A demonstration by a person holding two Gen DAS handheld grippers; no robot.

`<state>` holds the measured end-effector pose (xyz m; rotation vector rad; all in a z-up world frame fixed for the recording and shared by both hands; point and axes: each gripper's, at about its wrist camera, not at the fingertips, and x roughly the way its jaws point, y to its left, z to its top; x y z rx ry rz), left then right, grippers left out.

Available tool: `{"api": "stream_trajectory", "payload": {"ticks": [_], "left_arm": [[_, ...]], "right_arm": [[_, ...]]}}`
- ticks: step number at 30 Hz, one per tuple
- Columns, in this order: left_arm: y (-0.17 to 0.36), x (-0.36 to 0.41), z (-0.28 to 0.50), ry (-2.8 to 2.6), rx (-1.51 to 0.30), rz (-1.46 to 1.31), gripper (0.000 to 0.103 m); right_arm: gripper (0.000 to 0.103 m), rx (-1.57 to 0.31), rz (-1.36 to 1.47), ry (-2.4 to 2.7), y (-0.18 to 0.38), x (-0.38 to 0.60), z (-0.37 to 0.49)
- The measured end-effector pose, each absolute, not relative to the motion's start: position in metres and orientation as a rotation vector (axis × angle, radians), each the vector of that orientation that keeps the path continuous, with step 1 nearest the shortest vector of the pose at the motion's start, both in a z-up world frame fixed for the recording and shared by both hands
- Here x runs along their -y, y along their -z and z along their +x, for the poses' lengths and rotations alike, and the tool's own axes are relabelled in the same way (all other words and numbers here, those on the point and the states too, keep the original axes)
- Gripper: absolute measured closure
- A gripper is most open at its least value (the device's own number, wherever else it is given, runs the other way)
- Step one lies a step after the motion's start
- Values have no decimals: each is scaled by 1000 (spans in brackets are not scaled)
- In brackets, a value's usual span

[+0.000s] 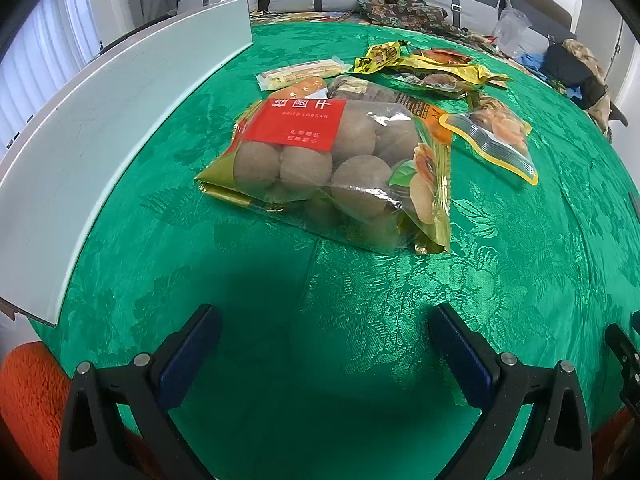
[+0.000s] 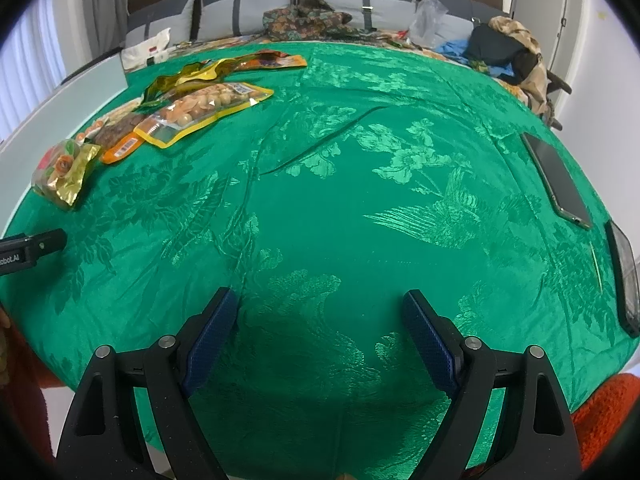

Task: Organize snacks
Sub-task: 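Move the left tool toward the clear longan bag with the red label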

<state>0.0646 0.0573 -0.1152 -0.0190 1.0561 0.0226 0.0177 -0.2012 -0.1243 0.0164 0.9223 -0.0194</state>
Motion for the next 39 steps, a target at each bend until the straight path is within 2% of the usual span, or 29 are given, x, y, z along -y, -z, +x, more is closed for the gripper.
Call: {"api": "stream_trajectory", "payload": {"ticks": [26,32,39], "left_arm": [[116,-57,64,-12,-1052,-16,0],[114,-60,74,40,-1118,7,0],[97,-91,86,106,-1135,-155,0]], "right_arm": [[15,-922,27,16,125,202,18],[15,-922,27,16,125,202,18],[16,-922,27,16,125,202,18]]}}
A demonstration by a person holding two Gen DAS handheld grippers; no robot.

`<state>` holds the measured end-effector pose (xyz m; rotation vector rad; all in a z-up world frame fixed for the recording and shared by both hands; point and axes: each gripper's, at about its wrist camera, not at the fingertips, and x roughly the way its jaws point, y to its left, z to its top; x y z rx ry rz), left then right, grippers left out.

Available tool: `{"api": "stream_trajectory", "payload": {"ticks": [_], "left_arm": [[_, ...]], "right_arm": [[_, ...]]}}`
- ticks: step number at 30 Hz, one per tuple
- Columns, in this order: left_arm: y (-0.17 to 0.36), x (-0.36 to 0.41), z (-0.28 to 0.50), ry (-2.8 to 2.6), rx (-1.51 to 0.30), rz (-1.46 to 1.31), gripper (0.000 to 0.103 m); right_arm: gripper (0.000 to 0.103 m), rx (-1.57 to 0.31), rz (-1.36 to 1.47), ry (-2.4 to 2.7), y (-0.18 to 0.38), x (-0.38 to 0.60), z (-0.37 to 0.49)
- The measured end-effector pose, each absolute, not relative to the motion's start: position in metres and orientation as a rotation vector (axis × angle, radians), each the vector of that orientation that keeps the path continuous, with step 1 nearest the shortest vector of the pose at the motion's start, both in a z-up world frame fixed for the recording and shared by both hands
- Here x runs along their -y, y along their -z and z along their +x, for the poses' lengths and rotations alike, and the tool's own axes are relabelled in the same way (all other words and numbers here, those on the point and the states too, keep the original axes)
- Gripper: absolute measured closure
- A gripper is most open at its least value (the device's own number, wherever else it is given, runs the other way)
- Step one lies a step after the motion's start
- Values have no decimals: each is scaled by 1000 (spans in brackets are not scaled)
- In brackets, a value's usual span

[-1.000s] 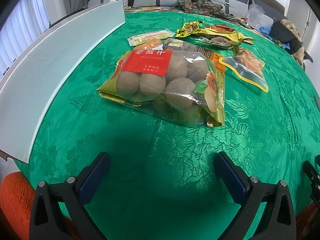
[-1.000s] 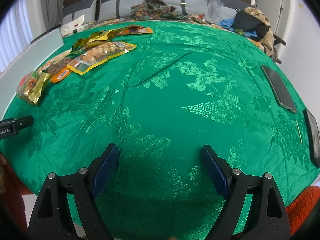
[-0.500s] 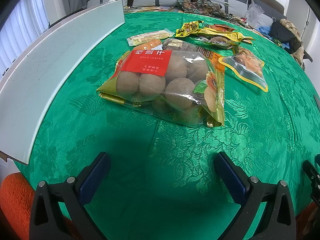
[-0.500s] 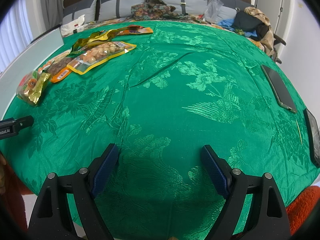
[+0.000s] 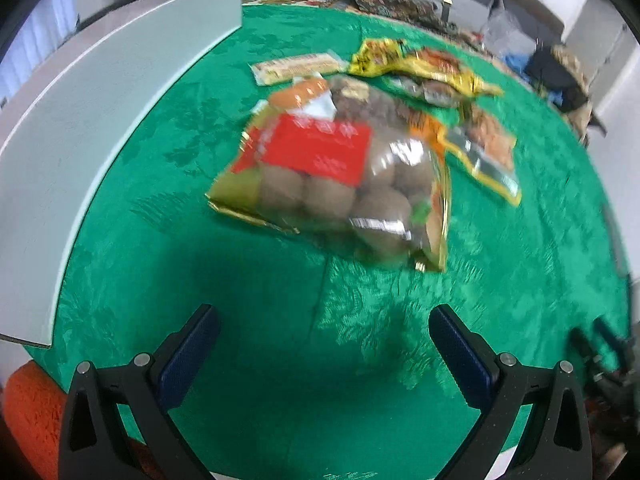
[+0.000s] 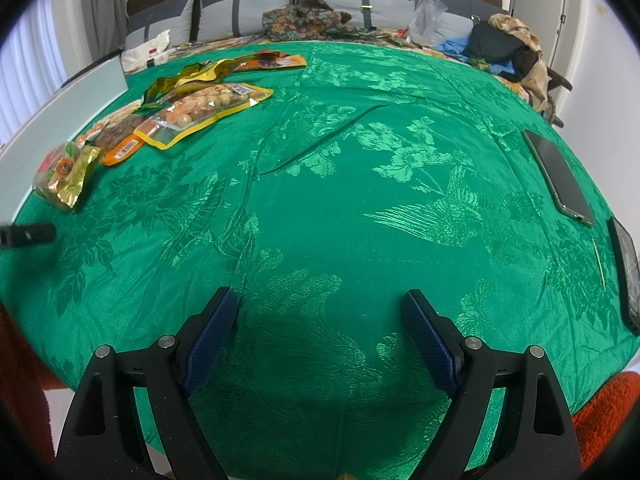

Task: Organize snacks
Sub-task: 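Move the left tool toward the clear longan bag with the red label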

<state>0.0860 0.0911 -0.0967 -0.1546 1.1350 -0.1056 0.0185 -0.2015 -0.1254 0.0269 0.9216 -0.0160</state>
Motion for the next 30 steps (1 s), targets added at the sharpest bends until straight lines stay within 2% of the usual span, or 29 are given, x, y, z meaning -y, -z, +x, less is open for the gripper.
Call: {"api": "stream_trajectory", "payload": {"ticks": [20,30], "left_arm": [[40,-131,138,170,-1049,-246,0],[35,-107,168,262,-1074,-128,1]], "right_arm": [[14,-924,29,10,125,199,21],[14,-923,30,9,125,198,22]]}}
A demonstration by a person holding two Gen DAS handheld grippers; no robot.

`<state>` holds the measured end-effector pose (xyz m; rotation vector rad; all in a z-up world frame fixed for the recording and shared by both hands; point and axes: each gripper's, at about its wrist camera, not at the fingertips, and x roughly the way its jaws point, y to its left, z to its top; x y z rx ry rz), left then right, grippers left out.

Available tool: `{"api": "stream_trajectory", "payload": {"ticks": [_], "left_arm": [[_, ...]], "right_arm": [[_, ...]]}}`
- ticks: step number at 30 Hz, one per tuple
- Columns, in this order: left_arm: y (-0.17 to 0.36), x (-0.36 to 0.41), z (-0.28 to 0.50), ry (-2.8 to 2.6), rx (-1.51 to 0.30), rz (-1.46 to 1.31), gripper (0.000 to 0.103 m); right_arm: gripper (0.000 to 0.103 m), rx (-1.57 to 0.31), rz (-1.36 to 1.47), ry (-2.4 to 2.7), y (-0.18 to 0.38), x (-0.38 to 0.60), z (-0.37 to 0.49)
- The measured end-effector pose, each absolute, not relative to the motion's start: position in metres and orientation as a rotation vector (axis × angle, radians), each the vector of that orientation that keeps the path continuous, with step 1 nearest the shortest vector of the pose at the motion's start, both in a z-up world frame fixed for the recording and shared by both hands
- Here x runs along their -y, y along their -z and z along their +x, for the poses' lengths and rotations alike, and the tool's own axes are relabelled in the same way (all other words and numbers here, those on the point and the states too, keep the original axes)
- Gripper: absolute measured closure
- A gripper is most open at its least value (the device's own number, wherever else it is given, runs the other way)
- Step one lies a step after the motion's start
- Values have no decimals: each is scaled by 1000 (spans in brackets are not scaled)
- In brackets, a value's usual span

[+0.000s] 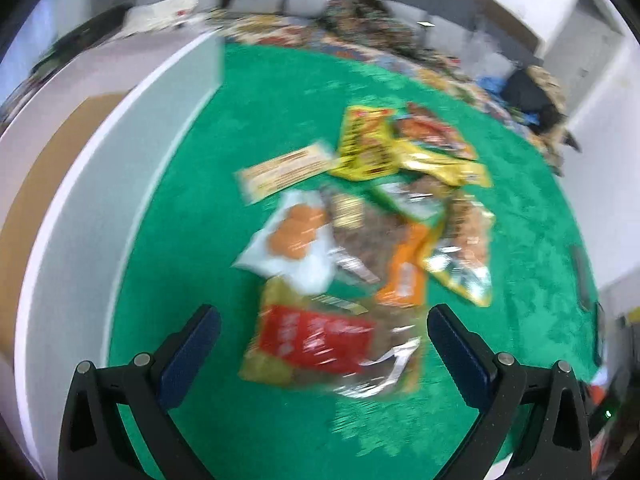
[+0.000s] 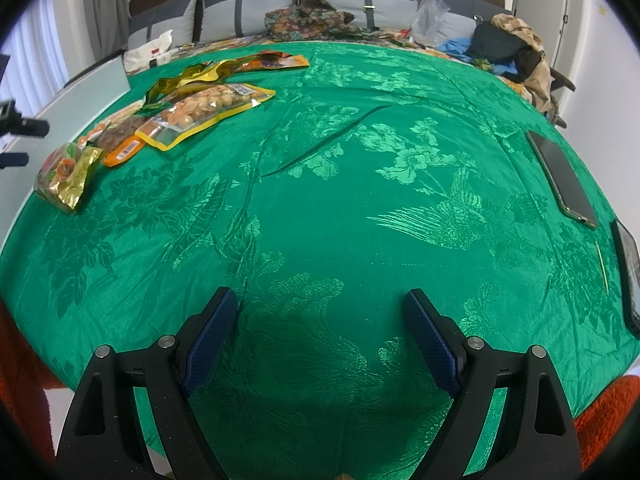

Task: Organize snacks
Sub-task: 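Move the left tool toward the clear longan bag with the red label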

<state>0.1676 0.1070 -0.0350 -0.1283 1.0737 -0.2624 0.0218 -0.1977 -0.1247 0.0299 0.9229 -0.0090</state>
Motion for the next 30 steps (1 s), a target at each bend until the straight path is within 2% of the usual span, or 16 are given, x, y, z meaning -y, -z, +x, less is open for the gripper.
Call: {"api": "stream_trajectory", "payload": {"ticks": [4,10,15,19,30], "left_arm": [[17,-72,158,350,-991,125,1],[13,-36,173,539,-961,335,0],[45,-32,188,646,-1118,359,1],[57,-40,170,726,-1203,387,1],[62,-41,129,817,-1283,527,1]], "right_arm": [[14,-922,29,7,125,198,22],[14,-916,29,3,125,199,22],[14,-919,28,-2,125,200,23],[14,-919,27,-7,125,201,20],[14,-922,29,-3,125,202,20]]}}
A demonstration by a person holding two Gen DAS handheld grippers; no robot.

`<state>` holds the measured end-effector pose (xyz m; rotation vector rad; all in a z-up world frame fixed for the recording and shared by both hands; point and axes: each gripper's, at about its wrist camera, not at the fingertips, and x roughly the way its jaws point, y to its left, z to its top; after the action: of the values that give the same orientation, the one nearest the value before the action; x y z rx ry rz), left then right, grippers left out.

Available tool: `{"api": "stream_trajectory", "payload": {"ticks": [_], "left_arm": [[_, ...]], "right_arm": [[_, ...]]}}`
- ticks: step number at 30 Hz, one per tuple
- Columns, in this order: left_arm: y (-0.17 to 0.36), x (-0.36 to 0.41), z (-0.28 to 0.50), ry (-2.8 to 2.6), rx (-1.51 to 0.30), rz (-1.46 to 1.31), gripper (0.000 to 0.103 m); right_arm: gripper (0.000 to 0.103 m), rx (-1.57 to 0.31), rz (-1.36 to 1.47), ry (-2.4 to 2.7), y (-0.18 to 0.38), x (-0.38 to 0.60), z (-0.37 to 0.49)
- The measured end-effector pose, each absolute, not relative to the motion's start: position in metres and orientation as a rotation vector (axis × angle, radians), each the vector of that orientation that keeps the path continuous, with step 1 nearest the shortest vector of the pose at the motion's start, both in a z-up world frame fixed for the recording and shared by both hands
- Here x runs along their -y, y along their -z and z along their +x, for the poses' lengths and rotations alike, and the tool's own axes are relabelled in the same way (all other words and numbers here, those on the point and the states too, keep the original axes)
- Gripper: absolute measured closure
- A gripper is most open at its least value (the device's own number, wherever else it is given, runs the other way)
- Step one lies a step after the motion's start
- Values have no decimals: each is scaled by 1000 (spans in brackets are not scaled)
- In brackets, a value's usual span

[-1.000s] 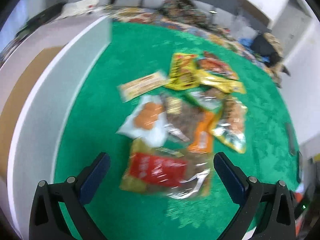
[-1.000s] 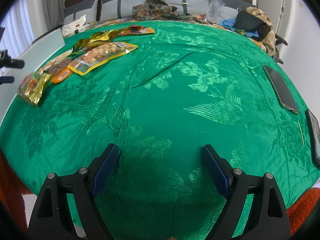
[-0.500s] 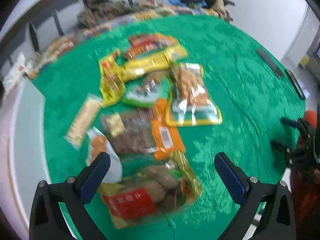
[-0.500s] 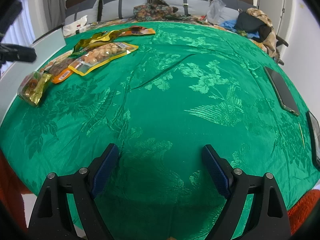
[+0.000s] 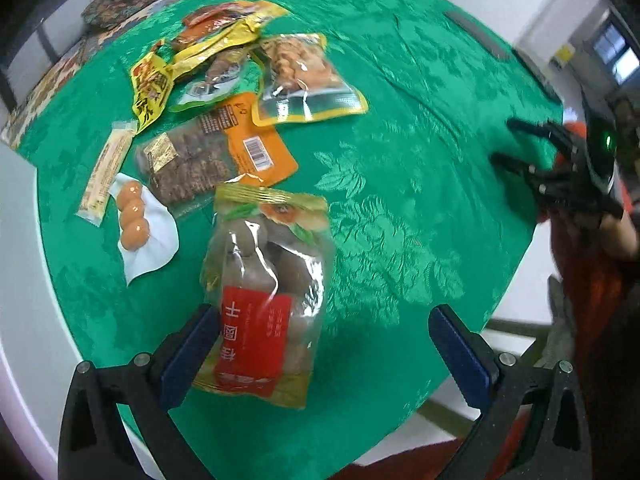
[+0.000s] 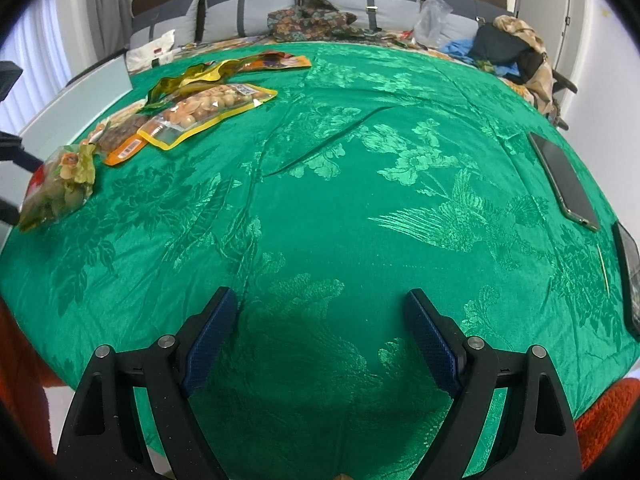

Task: Organize snacks

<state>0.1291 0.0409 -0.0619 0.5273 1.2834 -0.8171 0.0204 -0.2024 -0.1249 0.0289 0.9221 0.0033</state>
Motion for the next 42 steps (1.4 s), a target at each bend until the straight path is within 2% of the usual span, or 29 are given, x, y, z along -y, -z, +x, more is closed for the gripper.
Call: {"api": "stream_trajectory", "payload": {"ticks": [8,12,15,19,23,25,30,35,38,40,41,42], "left_arm": [[99,-21,136,587,-1209,724,2],[97,-33,141,508,-1203,558,38],[93,-46,134,442,-1168,461,43],[79,-74,123,356,-1140,271,45],[57,-105,111,321,-1092,92,45],[46,-117,106,322,-1067,39,45],[17,-136,100,322,-986,-32,45],[1,-153,89,293,-951,-81,45],[-1,-161,82,271,-937,-72,44],[2,-165,80,259,-941,-63,44],[3,-166,79,257,-944,-65,44],[6,-167,79,260,-948,-73,44]], "right_arm": [[14,-922,30,-1,125,203,21],[14,-923,30,-5,125,203,20],[14,-921,39,-7,125,204,19],[15,-977,53,-11,122,207,25],[15,-1041,290,-31,106,223,44],[15,-1040,310,-46,94,215,63],[16,-1076,429,-140,74,161,155],[14,-1261,417,18,111,113,239],[21,-1273,244,17,114,86,243],[44,-1265,199,10,113,85,235],[68,-1257,205,9,111,89,229],[87,-1252,225,4,109,95,224]]}}
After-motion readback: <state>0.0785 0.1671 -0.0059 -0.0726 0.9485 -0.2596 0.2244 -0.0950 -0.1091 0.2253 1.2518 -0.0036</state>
